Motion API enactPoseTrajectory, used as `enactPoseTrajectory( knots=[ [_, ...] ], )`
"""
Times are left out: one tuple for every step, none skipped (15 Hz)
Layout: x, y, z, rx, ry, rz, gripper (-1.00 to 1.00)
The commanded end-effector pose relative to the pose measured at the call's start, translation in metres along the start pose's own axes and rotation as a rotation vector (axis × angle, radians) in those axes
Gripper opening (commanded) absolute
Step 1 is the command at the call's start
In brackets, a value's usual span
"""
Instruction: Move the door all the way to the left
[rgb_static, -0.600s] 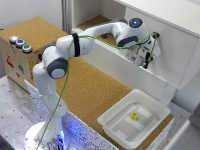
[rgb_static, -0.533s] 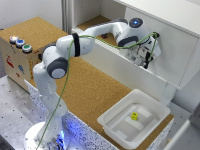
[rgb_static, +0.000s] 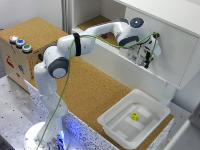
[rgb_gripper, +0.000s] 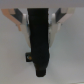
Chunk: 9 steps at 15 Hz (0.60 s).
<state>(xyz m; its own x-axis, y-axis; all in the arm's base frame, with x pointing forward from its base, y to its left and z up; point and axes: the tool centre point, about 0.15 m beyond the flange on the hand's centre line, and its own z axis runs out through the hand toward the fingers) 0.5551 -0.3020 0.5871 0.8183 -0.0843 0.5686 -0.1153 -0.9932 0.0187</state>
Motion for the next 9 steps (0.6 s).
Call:
enactPoseTrajectory(
  knots=[
    [0.009,-0.015,0.007,0.060,-0.072,-0.009,-1.00],
    [0.009,-0.022,0.008,0.058,-0.075,-0.010,-1.00],
    [0.009,-0.030,0.008,0.057,-0.077,-0.014,-1.00],
    [0.008,-0.038,0.009,0.058,-0.080,-0.019,-1.00],
    [0.008,-0.045,0.009,0.059,-0.083,-0.023,-1.00],
    [0.007,-0.055,0.010,0.062,-0.087,-0.026,-1.00],
    [0.006,-0.065,0.009,0.065,-0.089,-0.031,-1.00],
    [0.006,-0.078,0.009,0.068,-0.091,-0.034,-1.00],
    [0.005,-0.089,0.008,0.072,-0.093,-0.036,-1.00]
  ],
)
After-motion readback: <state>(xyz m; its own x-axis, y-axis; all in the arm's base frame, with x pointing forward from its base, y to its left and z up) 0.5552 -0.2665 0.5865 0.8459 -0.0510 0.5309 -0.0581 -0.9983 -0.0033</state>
